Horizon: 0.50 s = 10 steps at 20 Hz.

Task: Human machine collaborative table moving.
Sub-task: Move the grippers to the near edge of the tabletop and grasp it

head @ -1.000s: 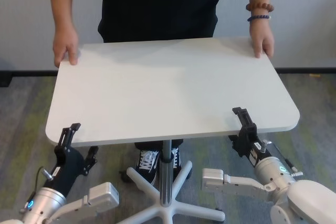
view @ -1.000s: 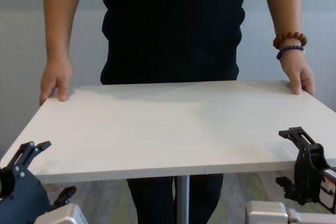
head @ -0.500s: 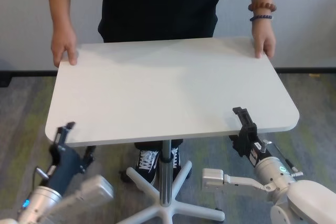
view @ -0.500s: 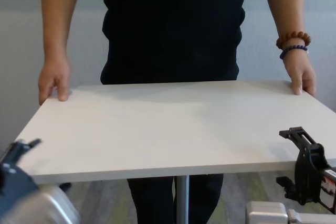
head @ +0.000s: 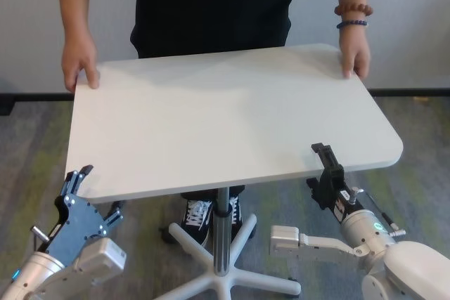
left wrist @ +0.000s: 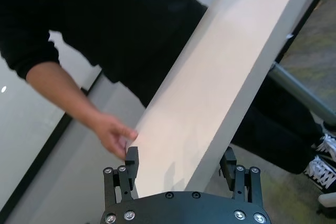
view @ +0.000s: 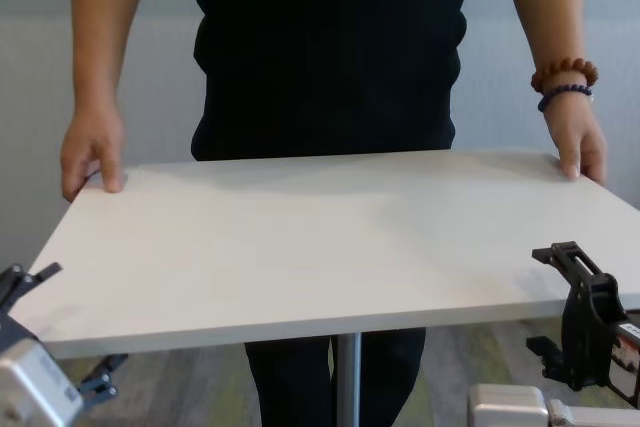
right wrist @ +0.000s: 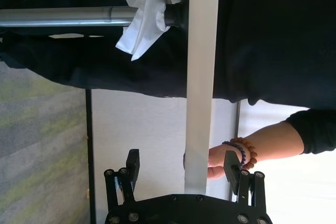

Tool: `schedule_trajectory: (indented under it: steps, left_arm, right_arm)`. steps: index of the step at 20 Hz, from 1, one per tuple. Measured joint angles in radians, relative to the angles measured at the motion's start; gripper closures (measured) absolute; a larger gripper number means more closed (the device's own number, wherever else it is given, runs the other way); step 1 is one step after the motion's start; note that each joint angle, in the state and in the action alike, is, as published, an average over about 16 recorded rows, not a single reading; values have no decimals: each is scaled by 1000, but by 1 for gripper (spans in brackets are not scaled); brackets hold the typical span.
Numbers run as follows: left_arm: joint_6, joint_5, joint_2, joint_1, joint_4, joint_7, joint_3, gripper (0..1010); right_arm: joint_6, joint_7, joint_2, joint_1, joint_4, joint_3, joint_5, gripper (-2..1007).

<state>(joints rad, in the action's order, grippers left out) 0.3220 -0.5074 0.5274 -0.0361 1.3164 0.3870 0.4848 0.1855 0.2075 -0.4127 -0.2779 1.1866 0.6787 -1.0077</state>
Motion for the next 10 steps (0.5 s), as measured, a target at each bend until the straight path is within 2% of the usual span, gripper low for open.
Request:
schedule_trajectory:
  steps: [7,10]
  left_arm:
    - [135,-5,68,-7,30,-70,11,9]
    - [176,-14,92,-11,47,-90,13,9]
  right_arm:
    - [1,1,0,0,0,1,0,-1]
    - [1,1,-1,0,1,1,-1,-1]
